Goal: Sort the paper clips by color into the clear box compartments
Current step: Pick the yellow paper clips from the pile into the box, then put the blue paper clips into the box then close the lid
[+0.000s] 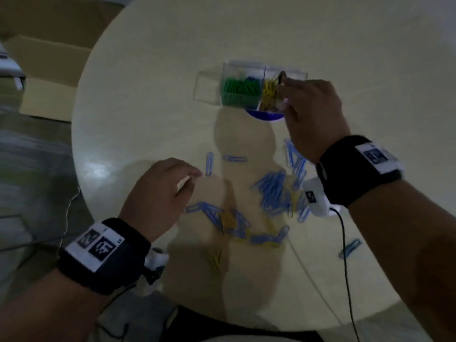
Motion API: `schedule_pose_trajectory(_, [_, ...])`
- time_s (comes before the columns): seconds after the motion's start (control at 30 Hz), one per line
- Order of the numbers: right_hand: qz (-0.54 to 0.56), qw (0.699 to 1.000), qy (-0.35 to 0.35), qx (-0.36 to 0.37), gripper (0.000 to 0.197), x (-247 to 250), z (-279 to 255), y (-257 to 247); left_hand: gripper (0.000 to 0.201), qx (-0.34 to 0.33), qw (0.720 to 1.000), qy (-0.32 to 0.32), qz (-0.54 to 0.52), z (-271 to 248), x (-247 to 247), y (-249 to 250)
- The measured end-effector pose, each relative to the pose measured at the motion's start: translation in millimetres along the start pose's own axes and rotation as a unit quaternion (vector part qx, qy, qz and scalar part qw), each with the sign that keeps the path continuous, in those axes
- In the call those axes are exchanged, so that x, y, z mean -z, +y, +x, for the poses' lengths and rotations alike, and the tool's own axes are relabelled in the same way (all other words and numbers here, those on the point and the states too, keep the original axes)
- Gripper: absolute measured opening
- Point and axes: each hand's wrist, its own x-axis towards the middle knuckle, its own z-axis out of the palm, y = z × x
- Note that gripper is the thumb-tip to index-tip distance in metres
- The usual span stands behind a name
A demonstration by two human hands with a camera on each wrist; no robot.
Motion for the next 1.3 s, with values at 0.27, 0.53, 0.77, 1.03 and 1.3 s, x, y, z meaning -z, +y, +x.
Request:
schedule_pose_trajectory(0.27, [0.023,0.988,-0.154,0.018,0.059,-12,-187,-37,0.053,-0.158,0.950,-0.196,0.187,-65,-45,15])
schedule_pose_trajectory(0.53, [0.006,0.983,-0.186,-0.002,0.086,-32,-170,-54,0.064,-0.055,0.970,-0.145,0.188,-23,-38,1])
schedule_pose_trajectory(0.77, [0.025,0.972,0.045,-0.229,0.034,13,-192,56,0.043,-0.166,0.971,-0.077,0.155,-50,-26,31])
schedule_pose_trajectory(1.03, [0.040,0.980,-0.063,-0.185,0.011,-5,-160,45,0.044,-0.147,0.966,-0.123,0.172,-34,-38,2])
schedule_pose_trajectory(1.3, [0.072,0.969,0.031,-0.234,0.035,21,-186,72,0.021,-0.206,0.969,-0.102,0.090,-74,-17,13])
